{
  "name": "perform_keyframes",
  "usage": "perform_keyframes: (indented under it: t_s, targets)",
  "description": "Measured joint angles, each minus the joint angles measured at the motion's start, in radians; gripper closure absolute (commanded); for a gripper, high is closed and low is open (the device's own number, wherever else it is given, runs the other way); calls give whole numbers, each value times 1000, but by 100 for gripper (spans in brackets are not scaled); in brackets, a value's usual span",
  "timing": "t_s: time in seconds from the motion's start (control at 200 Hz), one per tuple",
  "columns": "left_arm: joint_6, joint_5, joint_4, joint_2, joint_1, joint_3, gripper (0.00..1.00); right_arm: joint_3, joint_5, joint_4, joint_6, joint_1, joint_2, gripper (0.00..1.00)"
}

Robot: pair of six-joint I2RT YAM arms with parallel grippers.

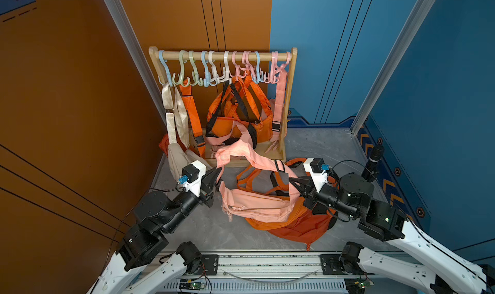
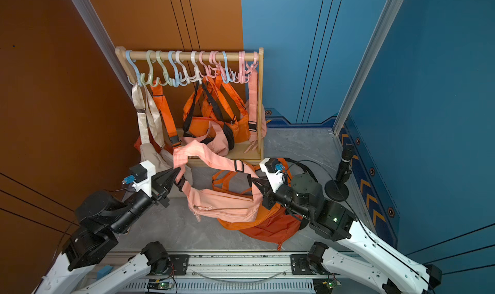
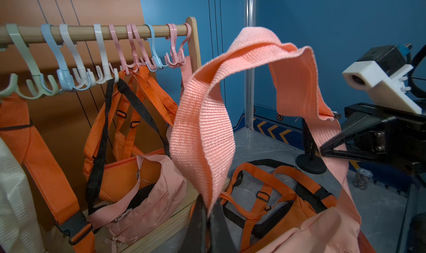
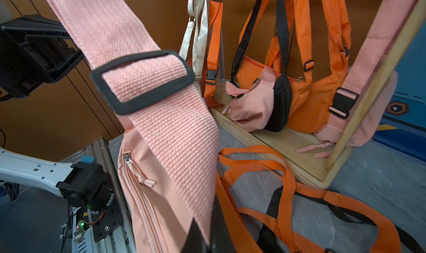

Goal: Take the bag off the hook
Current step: Place the bag inside the bag.

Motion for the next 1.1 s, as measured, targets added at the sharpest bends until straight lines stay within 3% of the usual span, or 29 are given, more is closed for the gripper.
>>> perform_keyframes:
  t_s: [0.18, 0.335, 0.42, 0.601, 0.816, 0.986, 1.101]
  targets:
    - [6, -52, -1, 89, -170, 7, 100, -31, 128, -83, 35, 0, -183, 100]
    - [96, -169, 18, 219, -382, 25, 100, -31, 255, -164, 82, -1, -327, 100]
    - [127, -212, 53, 298, -447, 26, 100, -30, 370, -237, 132, -1, -360, 100]
    - [76, -203, 151, 453, -416, 26, 100, -25, 641, -428, 242, -4, -361, 100]
    - [-17, -132, 234, 642, -341, 76, 100, -31, 845, -515, 309, -5, -357, 100]
    - [-70, -92, 304, 790, -272, 79, 100, -78, 912, -504, 323, -42, -244, 100]
    - [-88, -76, 337, 876, -241, 91, 100, -154, 875, -428, 317, -140, -151, 100]
